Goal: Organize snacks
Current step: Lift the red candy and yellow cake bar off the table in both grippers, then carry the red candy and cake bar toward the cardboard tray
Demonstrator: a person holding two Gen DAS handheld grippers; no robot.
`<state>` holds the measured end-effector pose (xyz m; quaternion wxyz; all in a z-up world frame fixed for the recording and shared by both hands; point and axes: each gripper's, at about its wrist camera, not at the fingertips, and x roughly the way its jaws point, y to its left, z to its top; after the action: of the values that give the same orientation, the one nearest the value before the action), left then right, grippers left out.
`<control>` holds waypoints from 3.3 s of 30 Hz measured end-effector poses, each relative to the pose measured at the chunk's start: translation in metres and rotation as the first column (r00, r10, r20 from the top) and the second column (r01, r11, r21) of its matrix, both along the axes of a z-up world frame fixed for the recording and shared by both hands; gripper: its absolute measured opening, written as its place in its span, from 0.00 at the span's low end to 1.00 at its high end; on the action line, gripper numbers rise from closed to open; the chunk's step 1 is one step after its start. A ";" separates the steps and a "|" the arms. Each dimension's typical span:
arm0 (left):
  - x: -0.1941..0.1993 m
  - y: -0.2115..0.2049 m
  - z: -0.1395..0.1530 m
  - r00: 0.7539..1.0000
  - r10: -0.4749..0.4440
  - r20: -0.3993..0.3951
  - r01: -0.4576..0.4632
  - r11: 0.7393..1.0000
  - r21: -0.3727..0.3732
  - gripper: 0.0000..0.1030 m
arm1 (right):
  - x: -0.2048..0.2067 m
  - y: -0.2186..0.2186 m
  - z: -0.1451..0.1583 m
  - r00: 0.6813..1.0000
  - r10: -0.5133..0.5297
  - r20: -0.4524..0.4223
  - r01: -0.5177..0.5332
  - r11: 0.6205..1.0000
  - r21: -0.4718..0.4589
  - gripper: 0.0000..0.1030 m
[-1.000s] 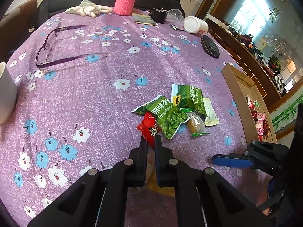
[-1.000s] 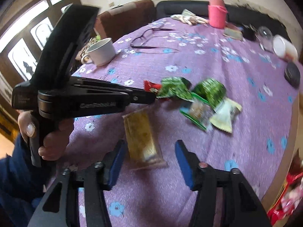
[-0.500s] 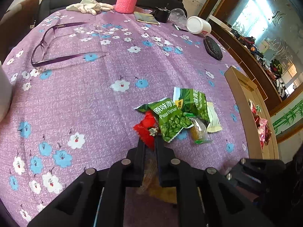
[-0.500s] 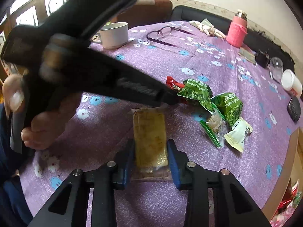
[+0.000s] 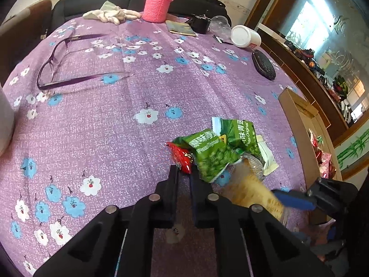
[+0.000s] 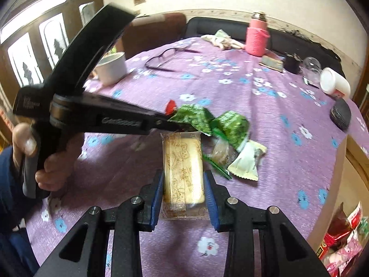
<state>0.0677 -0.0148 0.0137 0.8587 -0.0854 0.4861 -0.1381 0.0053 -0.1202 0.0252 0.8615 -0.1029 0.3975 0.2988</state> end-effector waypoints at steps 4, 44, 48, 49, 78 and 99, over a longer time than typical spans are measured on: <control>-0.002 0.004 0.000 1.000 -0.001 -0.011 0.001 1.000 -0.022 0.09 | 0.011 -0.017 0.002 0.996 -0.075 -0.041 0.078 0.994 0.076 0.36; -0.006 0.013 0.010 0.996 0.058 0.067 -0.054 0.997 -0.061 0.13 | 0.014 -0.037 0.011 0.988 -0.145 -0.057 0.153 0.968 0.199 0.36; -0.015 0.012 0.023 0.990 0.051 0.135 -0.041 0.996 -0.073 0.13 | 0.014 -0.040 0.012 0.986 -0.156 -0.055 0.164 0.965 0.207 0.36; -0.017 0.011 0.025 0.988 0.048 0.149 -0.038 0.997 -0.072 0.13 | 0.015 -0.040 0.012 0.986 -0.159 -0.053 0.166 0.964 0.208 0.36; -0.046 -0.034 0.042 0.921 -0.012 0.389 -0.101 0.958 0.268 0.14 | 0.016 -0.062 0.022 0.969 -0.244 -0.044 0.246 0.923 0.296 0.36; -0.053 -0.047 0.040 0.887 -0.036 0.460 -0.166 0.906 0.390 0.14 | 0.017 -0.086 0.035 0.953 -0.301 -0.042 0.295 0.881 0.369 0.36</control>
<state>0.0147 -0.0622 0.0540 0.9508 0.1191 0.2853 -0.0172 0.0221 -0.2062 0.0600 0.9042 0.1215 0.3376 0.2316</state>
